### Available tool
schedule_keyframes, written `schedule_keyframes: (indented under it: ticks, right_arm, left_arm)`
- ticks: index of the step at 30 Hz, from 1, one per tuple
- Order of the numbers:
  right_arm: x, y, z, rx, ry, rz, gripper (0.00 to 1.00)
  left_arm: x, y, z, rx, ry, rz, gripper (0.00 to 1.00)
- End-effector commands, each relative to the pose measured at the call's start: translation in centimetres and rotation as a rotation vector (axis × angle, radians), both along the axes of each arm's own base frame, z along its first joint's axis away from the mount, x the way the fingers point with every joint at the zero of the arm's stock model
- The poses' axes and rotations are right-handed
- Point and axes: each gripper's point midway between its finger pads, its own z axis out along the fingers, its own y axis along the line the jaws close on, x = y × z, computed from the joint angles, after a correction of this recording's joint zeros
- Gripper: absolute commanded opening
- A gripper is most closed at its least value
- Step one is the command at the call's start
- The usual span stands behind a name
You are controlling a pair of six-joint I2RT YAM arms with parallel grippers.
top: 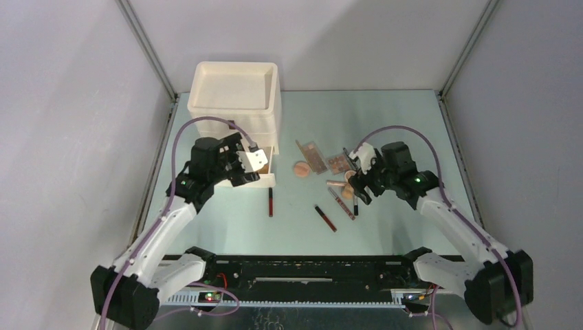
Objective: Organize the makeup
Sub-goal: Place the makeup tool in the drawer, then pick up the makeup tool from the center of the board.
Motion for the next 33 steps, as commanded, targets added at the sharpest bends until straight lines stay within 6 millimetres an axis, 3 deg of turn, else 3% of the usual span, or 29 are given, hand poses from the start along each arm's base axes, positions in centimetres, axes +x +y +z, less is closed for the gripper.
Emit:
schedule_keyframes:
  ticks: [1,9,20,28,33]
  right_arm:
    - [2.0,1.3,0.0,-0.070,0.011,-0.018,0.87]
    - [3.1,3.1,-4.9,-0.276,0.126,0.030,0.74]
    - [2.8,4.5,-8.7,-0.381,0.208,0.087,0.60]
    - [2.6,4.7,-9.7,-0.437,0.228,0.099,0.36]
    - [2.6,5.5,-6.8,-0.406,0.176,0.115,0.20]
  left_arm:
    - [-1.6,-1.2,0.2,-0.143,0.016,-0.017,1.00]
    - [-2.9,-1.3,0.1,-0.199,0.031,-0.011,1.00]
    - [-3.1,-1.4,0.0,-0.211,0.032,-0.016,1.00]
    - [-3.3,-1.5,0.2,-0.220,0.029,-0.021,1.00]
    - [-3.4,-2.1,0.8,-0.258,0.035,-0.036,1.00]
